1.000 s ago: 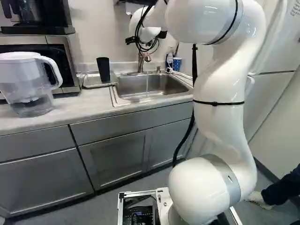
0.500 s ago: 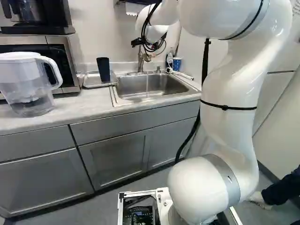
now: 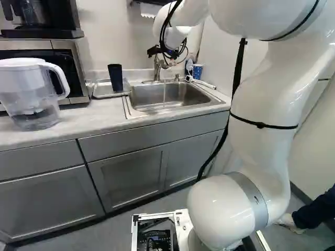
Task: Rinse the cup and place it in the tray
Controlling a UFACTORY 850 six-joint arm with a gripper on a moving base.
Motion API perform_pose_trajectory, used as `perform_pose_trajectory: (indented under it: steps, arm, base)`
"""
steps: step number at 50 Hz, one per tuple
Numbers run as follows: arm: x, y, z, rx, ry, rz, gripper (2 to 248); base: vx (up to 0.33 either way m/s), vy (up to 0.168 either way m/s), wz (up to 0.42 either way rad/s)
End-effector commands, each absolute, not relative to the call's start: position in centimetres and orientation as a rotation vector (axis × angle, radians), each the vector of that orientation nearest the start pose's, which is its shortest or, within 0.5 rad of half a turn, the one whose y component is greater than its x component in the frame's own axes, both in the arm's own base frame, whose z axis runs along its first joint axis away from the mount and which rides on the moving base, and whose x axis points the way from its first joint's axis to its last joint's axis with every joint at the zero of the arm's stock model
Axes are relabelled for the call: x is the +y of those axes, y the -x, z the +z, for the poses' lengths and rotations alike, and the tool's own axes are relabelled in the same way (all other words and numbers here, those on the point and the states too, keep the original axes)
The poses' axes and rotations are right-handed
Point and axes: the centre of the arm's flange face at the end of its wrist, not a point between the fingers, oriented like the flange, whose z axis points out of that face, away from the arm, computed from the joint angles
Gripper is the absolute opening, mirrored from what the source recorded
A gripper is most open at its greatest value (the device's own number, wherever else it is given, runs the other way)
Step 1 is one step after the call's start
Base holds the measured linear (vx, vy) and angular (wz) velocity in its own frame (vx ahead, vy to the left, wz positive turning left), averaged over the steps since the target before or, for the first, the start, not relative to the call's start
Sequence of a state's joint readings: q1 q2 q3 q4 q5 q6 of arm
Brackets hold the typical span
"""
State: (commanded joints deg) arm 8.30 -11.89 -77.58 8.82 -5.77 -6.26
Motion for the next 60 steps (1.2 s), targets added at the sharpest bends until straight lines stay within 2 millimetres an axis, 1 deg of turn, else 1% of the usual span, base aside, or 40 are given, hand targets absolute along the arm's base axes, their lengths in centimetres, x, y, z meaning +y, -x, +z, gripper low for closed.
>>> perform_pose_trajectory:
  steps: [17, 40, 60]
  arm:
    - [8.7, -57.7, 65.5, -0.162, 2.705, -1.354, 247]
    - [8.0, -54.1, 64.3, -0.18, 2.816, -1.09, 247]
    - [8.1, -52.7, 63.3, -0.207, 2.896, -0.826, 247]
  base:
    - [0.0, 0.0, 0.0]
    - [0.0, 0.0, 0.0]
    - [0.0, 0.0, 0.0]
